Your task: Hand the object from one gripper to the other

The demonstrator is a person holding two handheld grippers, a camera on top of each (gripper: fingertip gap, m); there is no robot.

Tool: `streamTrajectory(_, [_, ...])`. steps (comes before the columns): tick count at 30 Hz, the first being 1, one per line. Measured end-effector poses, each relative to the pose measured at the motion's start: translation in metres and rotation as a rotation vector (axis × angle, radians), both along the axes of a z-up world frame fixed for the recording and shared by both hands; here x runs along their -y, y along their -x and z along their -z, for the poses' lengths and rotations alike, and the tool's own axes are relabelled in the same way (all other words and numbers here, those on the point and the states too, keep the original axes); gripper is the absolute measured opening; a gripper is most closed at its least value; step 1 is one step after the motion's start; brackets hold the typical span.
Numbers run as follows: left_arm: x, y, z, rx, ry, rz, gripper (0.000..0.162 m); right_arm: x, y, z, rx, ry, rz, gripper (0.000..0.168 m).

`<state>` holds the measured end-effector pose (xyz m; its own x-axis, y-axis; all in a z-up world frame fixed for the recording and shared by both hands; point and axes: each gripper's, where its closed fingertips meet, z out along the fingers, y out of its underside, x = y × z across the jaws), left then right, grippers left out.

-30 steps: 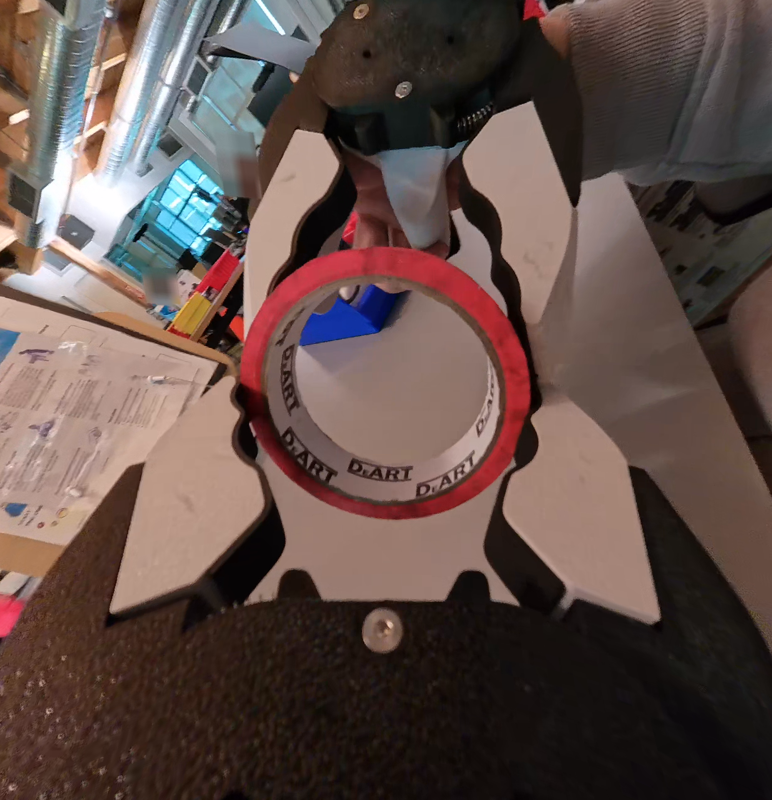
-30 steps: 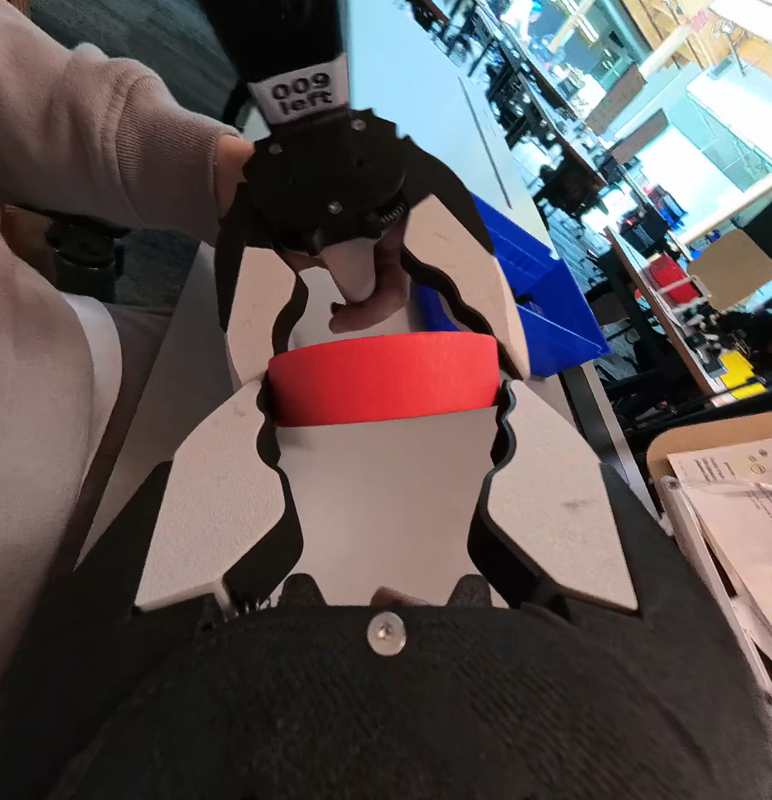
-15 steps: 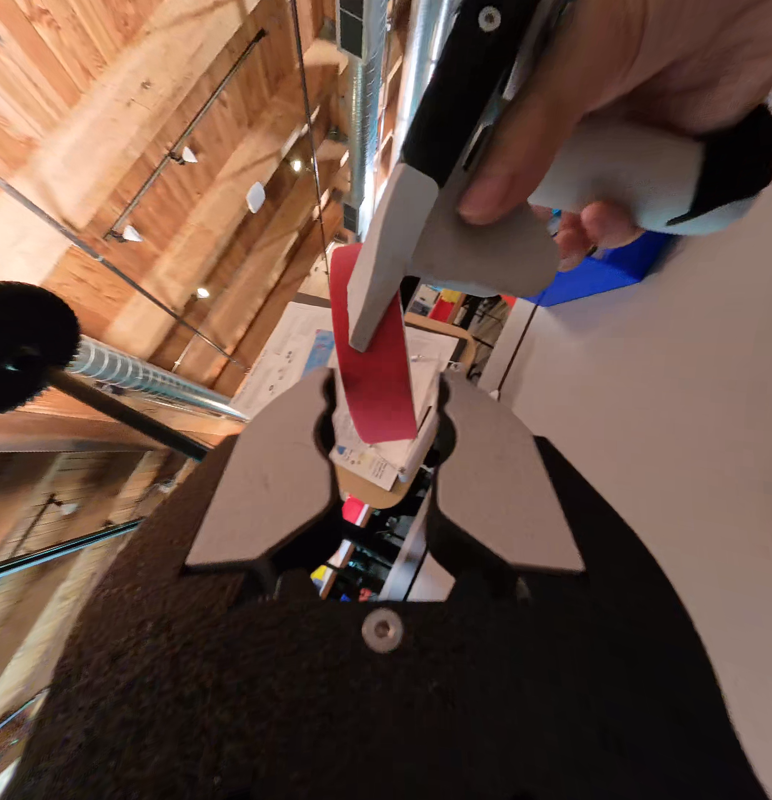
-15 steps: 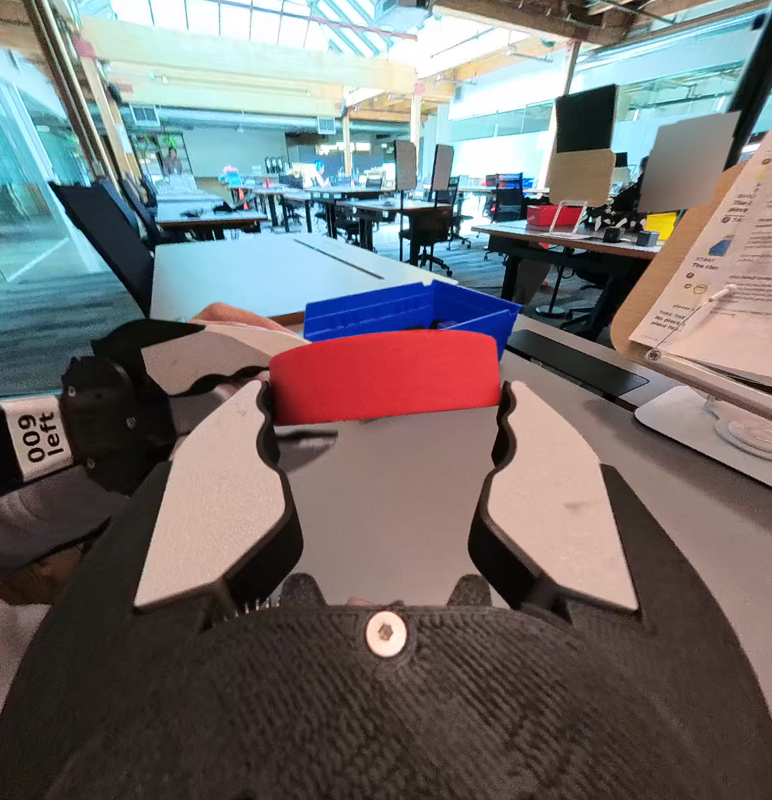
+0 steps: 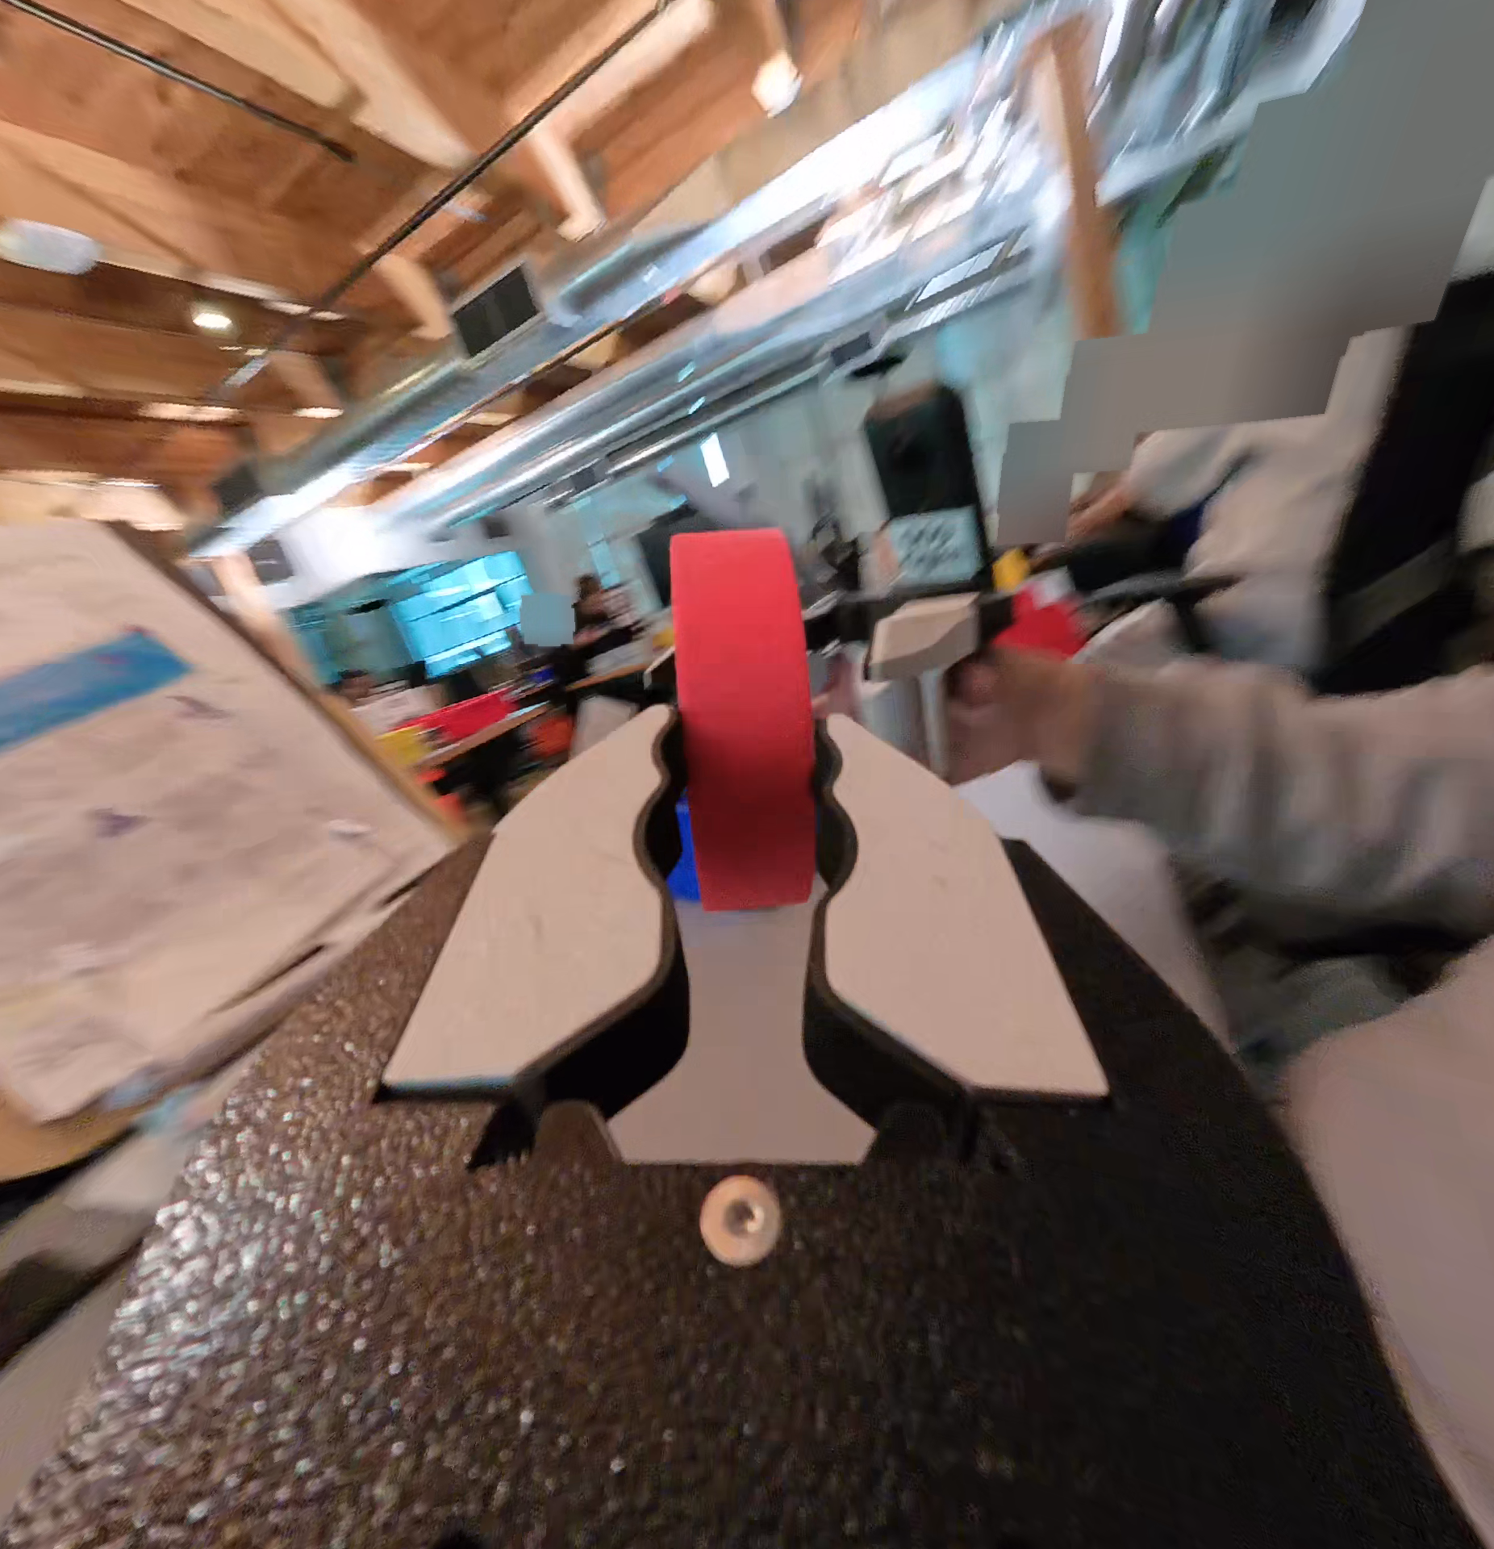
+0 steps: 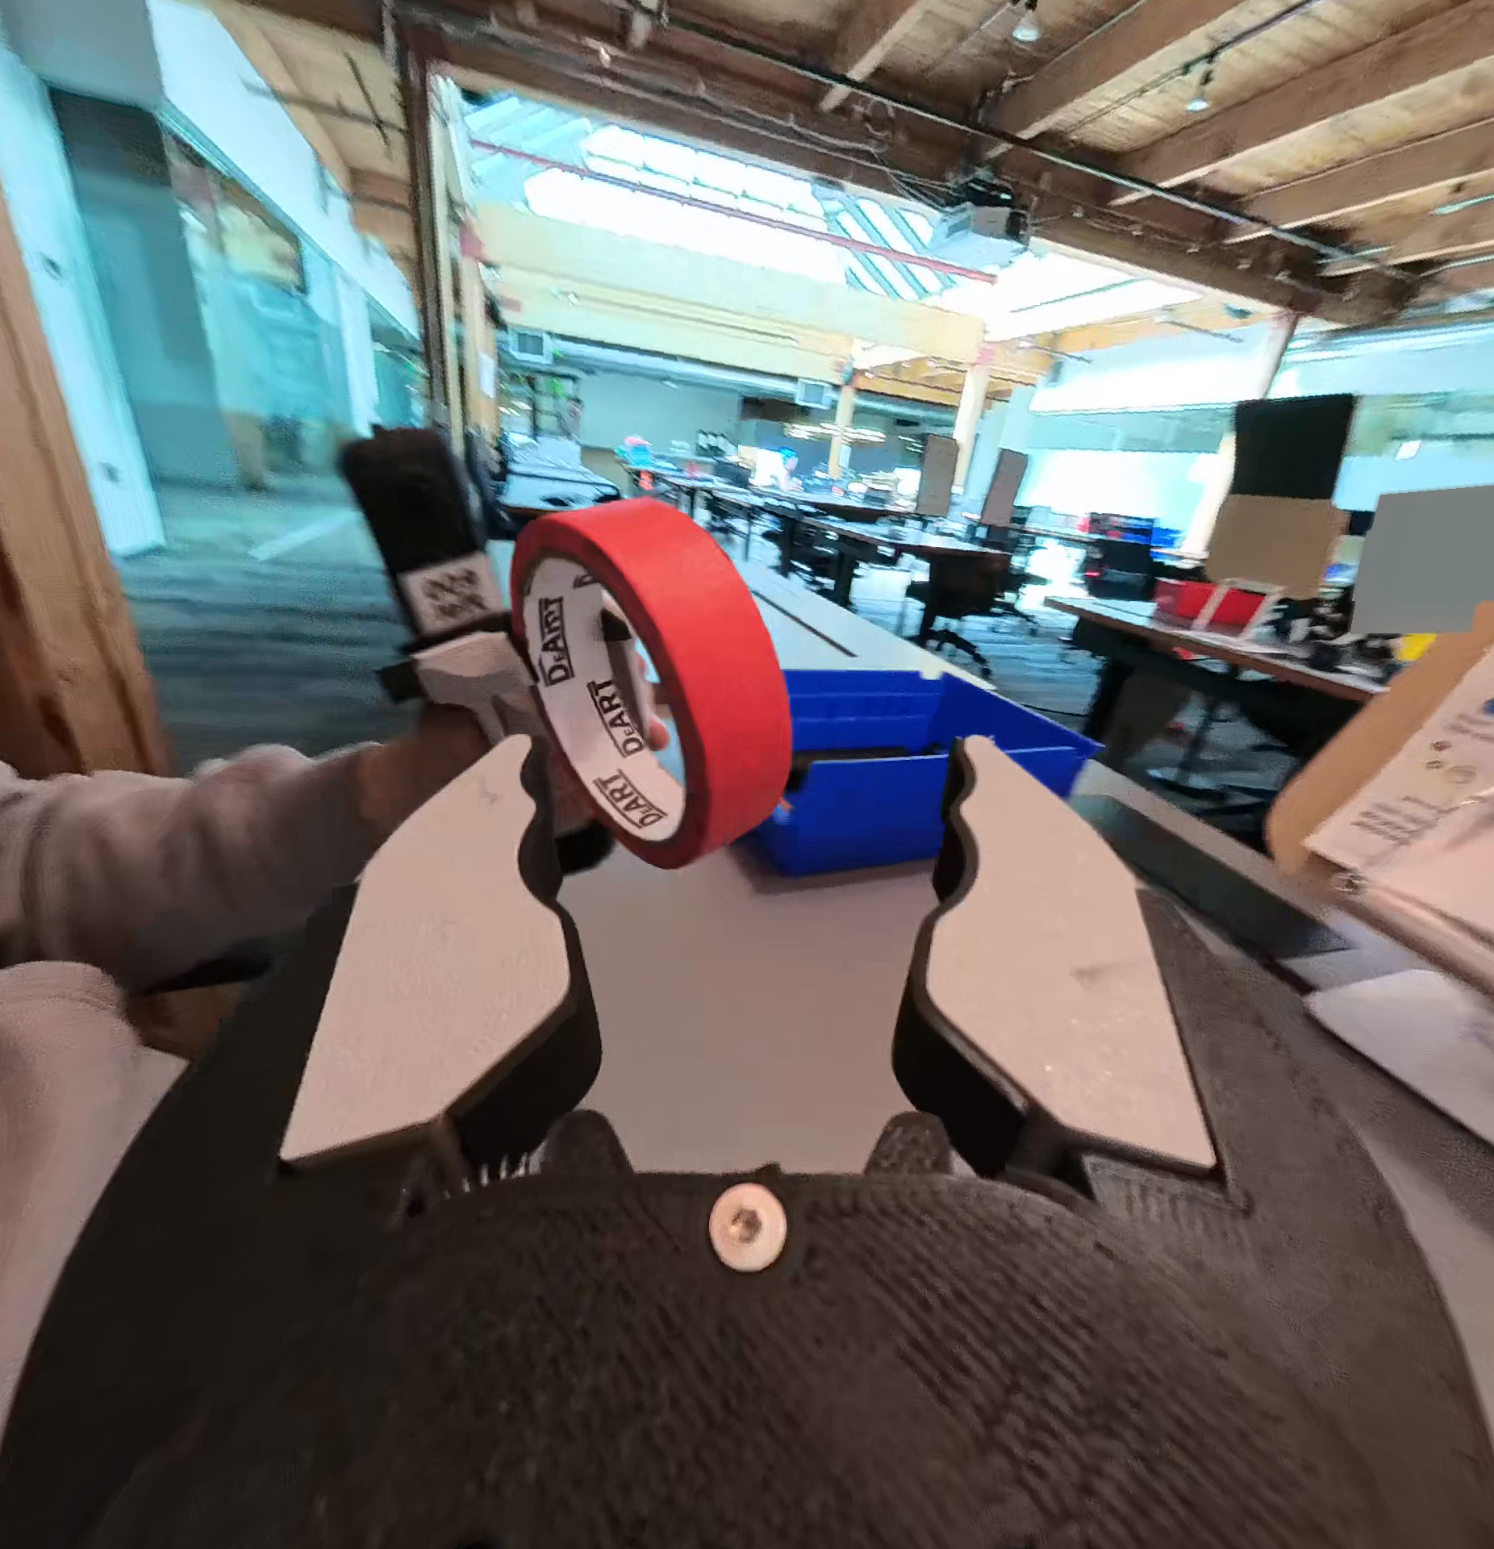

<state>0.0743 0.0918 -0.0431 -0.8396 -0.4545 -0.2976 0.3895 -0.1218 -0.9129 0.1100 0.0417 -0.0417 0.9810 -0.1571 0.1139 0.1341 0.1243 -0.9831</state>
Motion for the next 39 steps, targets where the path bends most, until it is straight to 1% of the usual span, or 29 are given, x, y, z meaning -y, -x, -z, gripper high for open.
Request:
streamTrajectory(2, [-0.004,0.007,-0.004,-0.054,0.091,0.133,0.028,-0.005,0.010,0.008,-0.018,0.012,-0.093,0.075])
streamTrajectory(4, [-0.004,0.014,-0.005,-0.080,0.128,0.224,0.028,-0.013,0.017,0.022,0.015,0.081,-0.132,0.059])
streamTrajectory(6, [-0.001,0.017,-0.004,-0.088,0.122,0.254,0.028,-0.019,0.029,0.028,0.058,0.097,-0.186,0.039])
streamTrajectory(7, [0.001,0.018,-0.003,-0.087,0.111,0.261,0.028,-0.020,0.034,0.028,0.071,0.087,-0.211,0.033])
streamTrajectory(10, [0.000,0.021,-0.005,-0.067,0.116,0.270,0.028,-0.022,0.037,0.025,0.082,0.091,-0.228,0.031])
streamTrajectory(12, [-0.001,0.019,-0.002,-0.065,0.103,0.257,0.028,-0.022,0.037,0.023,0.110,0.104,-0.203,0.031])
streamTrajectory(13, [-0.002,0.016,-0.001,-0.072,0.100,0.235,0.028,-0.021,0.035,0.022,0.134,0.112,-0.174,0.030])
streamTrajectory(15, [-0.009,-0.001,0.002,-0.101,0.102,0.122,0.029,-0.021,0.023,0.020,0.224,0.145,-0.042,0.030])
streamTrajectory(16, [-0.013,-0.010,0.003,-0.112,0.099,0.060,0.035,-0.020,0.013,0.019,0.292,0.174,0.061,0.030])
streamTrajectory(18, [-0.019,-0.020,0.007,-0.133,0.058,-0.018,0.057,-0.016,-0.005,0.019,0.471,0.260,0.265,0.030])
streamTrajectory(21, [-0.019,-0.023,0.013,-0.221,-0.007,-0.032,0.078,-0.007,-0.024,0.014,0.802,0.386,0.537,0.029])
streamTrajectory(23, [-0.017,-0.022,0.016,-0.324,-0.008,0.006,0.092,-0.004,-0.025,0.009,1.067,0.434,0.658,0.030])
streamTrajectory(24, [-0.015,-0.023,0.017,-0.371,-0.003,0.026,0.094,-0.006,-0.023,0.010,1.183,0.456,0.674,0.030])
streamTrajectory(26, [-0.015,-0.029,0.025,-0.402,-0.036,-0.005,0.096,-0.011,-0.017,0.018,1.316,0.490,0.651,0.030])
streamTrajectory(29, [-0.016,-0.039,0.038,-0.356,-0.129,-0.118,0.109,-0.017,-0.014,0.030,1.399,0.511,0.603,0.029])
streamTrajectory(31, [-0.012,-0.040,0.043,-0.342,-0.183,-0.148,0.112,-0.020,-0.015,0.036,1.489,0.556,0.623,0.029])
streamTrajectory(33, [-0.003,-0.038,0.046,-0.331,-0.204,-0.147,0.112,-0.026,-0.013,0.041,1.528,0.583,0.617,0.030])
streamTrajectory(36, [0.012,-0.034,0.057,-0.350,-0.251,-0.117,0.111,-0.037,-0.001,0.041,1.569,0.540,0.613,0.029])
streamTrajectory(37, [0.016,-0.033,0.060,-0.348,-0.263,-0.114,0.118,-0.037,-0.002,0.041,1.577,0.565,0.627,0.029])
streamTrajectory(39, [0.017,-0.035,0.060,-0.320,-0.269,-0.135,0.118,-0.036,-0.002,0.040,1.582,0.568,0.629,0.029])
